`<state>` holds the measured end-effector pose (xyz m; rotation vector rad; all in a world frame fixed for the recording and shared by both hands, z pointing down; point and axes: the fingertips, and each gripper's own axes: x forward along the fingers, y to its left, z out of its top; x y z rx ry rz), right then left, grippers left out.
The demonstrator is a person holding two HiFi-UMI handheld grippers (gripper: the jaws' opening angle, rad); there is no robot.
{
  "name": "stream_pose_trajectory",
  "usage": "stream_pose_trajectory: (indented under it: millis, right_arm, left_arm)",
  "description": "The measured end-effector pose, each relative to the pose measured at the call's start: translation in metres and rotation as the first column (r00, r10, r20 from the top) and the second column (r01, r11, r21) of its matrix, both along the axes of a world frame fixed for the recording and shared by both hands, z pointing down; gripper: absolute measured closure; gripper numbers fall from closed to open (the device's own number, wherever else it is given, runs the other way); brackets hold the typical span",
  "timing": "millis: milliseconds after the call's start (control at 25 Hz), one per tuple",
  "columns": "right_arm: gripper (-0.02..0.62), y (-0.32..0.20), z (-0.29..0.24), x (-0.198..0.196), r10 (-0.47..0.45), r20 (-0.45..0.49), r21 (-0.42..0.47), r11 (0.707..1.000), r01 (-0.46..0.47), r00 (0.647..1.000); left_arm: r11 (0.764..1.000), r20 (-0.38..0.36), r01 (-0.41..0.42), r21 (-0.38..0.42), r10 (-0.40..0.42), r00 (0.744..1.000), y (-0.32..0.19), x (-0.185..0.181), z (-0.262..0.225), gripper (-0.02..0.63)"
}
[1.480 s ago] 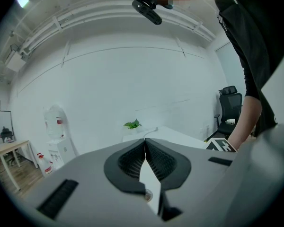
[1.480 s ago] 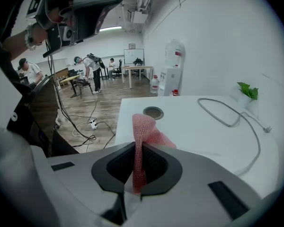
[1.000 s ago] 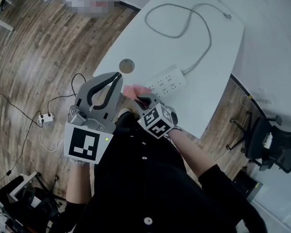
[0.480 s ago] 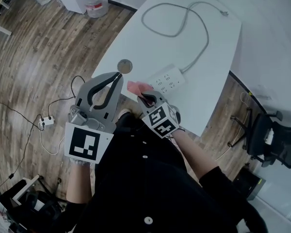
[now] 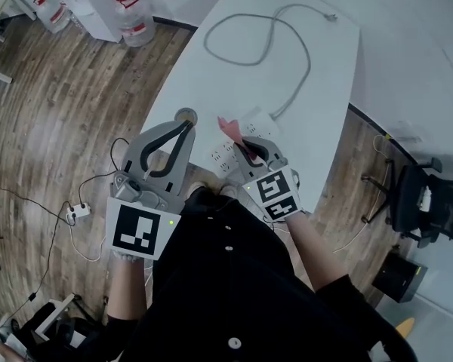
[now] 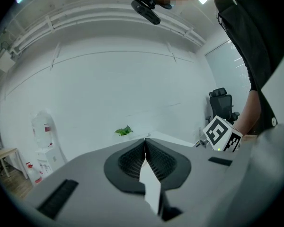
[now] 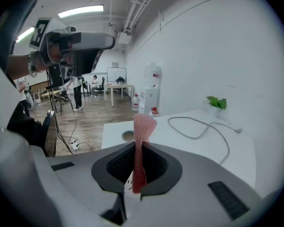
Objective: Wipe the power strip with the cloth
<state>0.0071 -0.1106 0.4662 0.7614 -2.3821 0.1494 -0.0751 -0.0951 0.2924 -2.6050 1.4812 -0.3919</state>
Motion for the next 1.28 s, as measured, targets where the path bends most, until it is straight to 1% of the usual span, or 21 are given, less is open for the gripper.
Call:
stream_pose_trajectory:
  millis: [160,320,480,680,880,1080,1160,1280]
  right_arm:
    - [0.548,-0.014,-0.031,0.018,0.080,0.049,0.058,0.995,-0.083,0.996]
    - [0.548,-0.025,-0.060,0.035,0.145,0.097,0.108,0.982,-0.155,0.985]
    - [0.548,-0.029,-0.086,0.051,0.191,0.147,0.139,0.968,-0.211,0.971]
    - [0.548,-0.028,-0.110,0.068,0.234,0.179,0.176,0.948,-0.265,0.956]
    - [0.548,-0.028,-0.129,0.085,0.259,0.192,0.214,0.930,-0.298,0.947]
    - [0.548,-0.028,-0.133,0.098,0.286,0.191,0.225,0.918,-0.325,0.939]
    - [0.548,-0.027,-0.132,0.103,0.296,0.192,0.222,0.916,-0.335,0.936]
    - [0.548,-0.027,-0.132,0.103,0.296,0.183,0.207,0.920,-0.331,0.937]
  left_arm:
    - [0.999,0.010,-0.042,0.022,0.042,0.999,-0.007,0.010,-0.007,0.591]
    - [0.996,0.026,-0.081,0.037,0.080,0.996,-0.015,0.019,-0.011,0.591]
    - [0.992,0.040,-0.116,0.045,0.114,0.993,-0.021,0.031,-0.013,0.591]
    - [0.987,0.041,-0.156,0.041,0.154,0.987,-0.026,0.040,-0.013,0.591]
    - [0.980,0.041,-0.191,0.053,0.189,0.981,-0.032,0.052,-0.017,0.591]
    - [0.978,0.036,-0.202,0.047,0.201,0.979,-0.035,0.060,-0.016,0.591]
    - [0.977,0.037,-0.209,0.048,0.207,0.978,-0.035,0.064,-0.015,0.591]
    - [0.975,0.036,-0.216,0.051,0.214,0.976,-0.035,0.068,-0.015,0.591]
